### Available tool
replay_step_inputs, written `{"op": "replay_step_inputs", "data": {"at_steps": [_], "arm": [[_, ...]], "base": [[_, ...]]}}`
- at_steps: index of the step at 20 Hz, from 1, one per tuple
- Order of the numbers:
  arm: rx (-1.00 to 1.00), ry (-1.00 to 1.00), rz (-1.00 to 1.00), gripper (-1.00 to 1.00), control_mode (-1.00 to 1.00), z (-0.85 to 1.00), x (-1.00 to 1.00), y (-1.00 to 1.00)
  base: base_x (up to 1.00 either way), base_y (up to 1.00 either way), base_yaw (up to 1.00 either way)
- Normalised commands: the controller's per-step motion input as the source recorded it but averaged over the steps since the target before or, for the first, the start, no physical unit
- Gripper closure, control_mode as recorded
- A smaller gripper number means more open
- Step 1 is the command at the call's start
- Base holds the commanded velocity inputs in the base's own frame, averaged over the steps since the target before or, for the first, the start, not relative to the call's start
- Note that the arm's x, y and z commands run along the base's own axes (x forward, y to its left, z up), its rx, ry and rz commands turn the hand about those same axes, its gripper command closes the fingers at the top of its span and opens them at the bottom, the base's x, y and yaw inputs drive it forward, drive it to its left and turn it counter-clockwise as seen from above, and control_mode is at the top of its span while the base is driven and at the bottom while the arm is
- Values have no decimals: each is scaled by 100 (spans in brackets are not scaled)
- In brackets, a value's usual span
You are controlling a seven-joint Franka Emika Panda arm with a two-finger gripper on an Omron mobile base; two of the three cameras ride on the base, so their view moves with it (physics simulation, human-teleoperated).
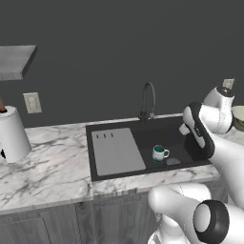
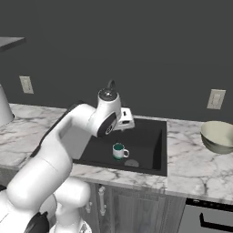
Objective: Pick the mug and place it in the sink. Pick the bowl and place it in the open cabinet and then close the cabinet.
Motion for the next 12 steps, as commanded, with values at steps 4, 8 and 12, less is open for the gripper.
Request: {"op": "replay_step_inputs", "data": {"at_steps": [4,8,12], "arm": [[18,17,-18,-100,-100,7,-26,2],[7,5,-17,-100,-100,6,-26,6],[0,0,-13,-100,-100,4,-24,9]], "base": [[0,0,0],[0,0,0],[0,0,0]]}}
